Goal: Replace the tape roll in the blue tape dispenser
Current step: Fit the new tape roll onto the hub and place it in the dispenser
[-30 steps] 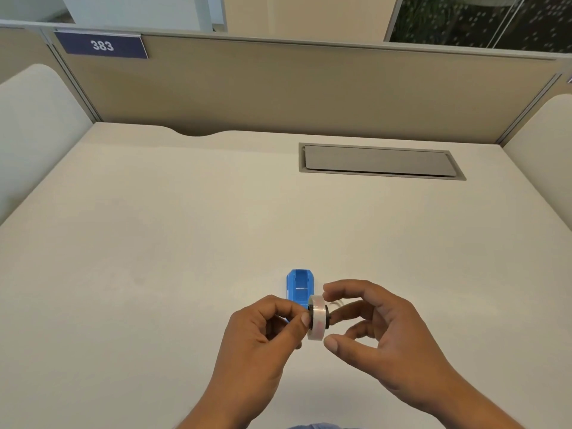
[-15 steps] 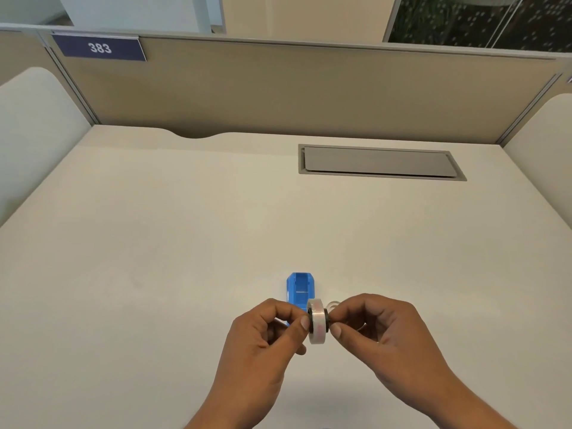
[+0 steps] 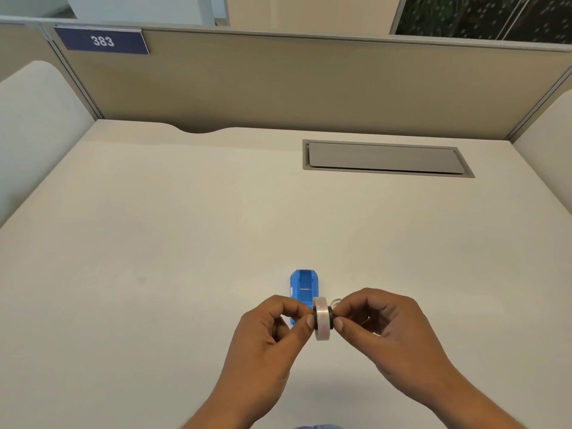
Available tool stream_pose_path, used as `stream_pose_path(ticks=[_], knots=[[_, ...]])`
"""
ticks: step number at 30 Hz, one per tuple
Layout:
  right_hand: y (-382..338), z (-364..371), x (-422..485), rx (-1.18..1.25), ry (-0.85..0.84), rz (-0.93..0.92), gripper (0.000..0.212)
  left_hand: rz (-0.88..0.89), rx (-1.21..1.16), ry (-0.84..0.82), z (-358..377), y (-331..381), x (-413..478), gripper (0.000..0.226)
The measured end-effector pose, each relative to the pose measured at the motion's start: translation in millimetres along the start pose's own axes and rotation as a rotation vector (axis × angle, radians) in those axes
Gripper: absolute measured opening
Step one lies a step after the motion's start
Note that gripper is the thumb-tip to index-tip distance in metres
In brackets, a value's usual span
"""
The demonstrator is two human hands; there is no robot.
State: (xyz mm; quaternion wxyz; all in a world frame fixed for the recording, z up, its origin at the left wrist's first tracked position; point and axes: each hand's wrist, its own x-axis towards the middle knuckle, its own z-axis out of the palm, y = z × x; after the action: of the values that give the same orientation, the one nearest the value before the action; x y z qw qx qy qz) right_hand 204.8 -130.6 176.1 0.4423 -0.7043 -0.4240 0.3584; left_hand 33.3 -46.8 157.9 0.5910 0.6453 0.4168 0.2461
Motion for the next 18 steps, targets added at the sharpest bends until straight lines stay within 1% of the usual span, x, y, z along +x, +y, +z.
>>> stream_pose_path(ticks=[2, 7, 11, 18], knots=[[3, 1, 2, -0.006, -0.002, 0.007, 0.011, 0.017, 0.052, -0.002, -1, -2, 2, 0.006], [15, 4, 11, -0.008, -0.006, 0.015, 0.016, 0.089, 0.194, 0.028, -1, -7, 13, 0.006], [25, 9, 23, -0.029, 0.004, 0.035, 0.020, 0.071, 0.259, 0.039, 0, -17, 26, 0.008], [46, 18, 54, -0.091, 0.028, 0.030, 0.018, 0.058, 0.375, 0.049, 3, -33, 59, 0.011]])
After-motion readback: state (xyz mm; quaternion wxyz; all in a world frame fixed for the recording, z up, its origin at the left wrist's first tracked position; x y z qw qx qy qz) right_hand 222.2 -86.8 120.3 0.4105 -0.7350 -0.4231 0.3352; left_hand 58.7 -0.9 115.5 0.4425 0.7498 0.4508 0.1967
